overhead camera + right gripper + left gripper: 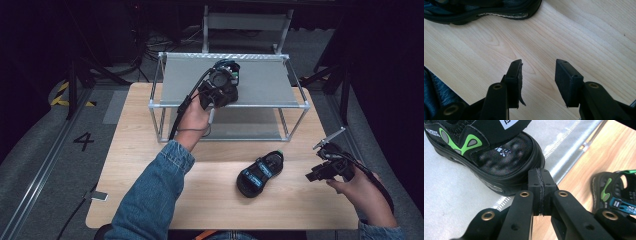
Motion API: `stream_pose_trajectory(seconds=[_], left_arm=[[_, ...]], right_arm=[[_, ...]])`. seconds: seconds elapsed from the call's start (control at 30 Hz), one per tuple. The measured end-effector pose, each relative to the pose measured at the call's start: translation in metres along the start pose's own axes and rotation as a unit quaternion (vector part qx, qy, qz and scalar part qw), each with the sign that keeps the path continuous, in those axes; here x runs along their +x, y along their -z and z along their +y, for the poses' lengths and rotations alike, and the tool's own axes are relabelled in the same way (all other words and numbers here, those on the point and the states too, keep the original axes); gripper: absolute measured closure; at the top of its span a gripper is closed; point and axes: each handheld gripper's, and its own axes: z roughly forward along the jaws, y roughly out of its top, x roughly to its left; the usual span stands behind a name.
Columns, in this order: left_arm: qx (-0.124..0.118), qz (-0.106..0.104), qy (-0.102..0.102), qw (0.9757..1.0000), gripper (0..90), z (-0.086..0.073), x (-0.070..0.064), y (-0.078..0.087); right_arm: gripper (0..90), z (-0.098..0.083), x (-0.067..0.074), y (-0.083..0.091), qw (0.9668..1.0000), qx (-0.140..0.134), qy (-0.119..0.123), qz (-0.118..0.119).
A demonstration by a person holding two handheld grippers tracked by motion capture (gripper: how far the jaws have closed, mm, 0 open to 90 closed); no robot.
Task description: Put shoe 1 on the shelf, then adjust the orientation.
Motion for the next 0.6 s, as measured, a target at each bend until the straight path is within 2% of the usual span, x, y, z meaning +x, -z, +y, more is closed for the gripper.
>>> stream_pose_trajectory(seconds=[0.1,0.23,0.3,0.4,0.6], left_arm=[[-0.002,-0.001,0.007,1.0000,89.1,0.001,0.003,-0.003],[-0.005,-0.011,0.004,0.9999,84.8,0.001,0.003,-0.003],[-0.009,-0.009,-0.003,0.9999,76.4,-0.001,-0.001,0.002],[-0.022,-0.014,-0.009,0.9996,68.5,-0.006,-0.008,0.013],[-0.017,-0.006,-0.022,0.9996,59.4,-0.020,-0.018,0.035]], right_arm=[[57.7,0.000,0.000,0.000,1.0000,0.000,0.000,0.001],[57.6,0.001,0.000,-0.001,1.0000,-0.001,0.001,0.001],[57.6,0.001,0.000,0.000,1.0000,-0.001,0.001,0.001],[57.5,0.001,0.000,0.000,1.0000,-0.004,0.002,0.003],[57.5,0.006,0.002,-0.001,1.0000,-0.002,0.008,0.001]])
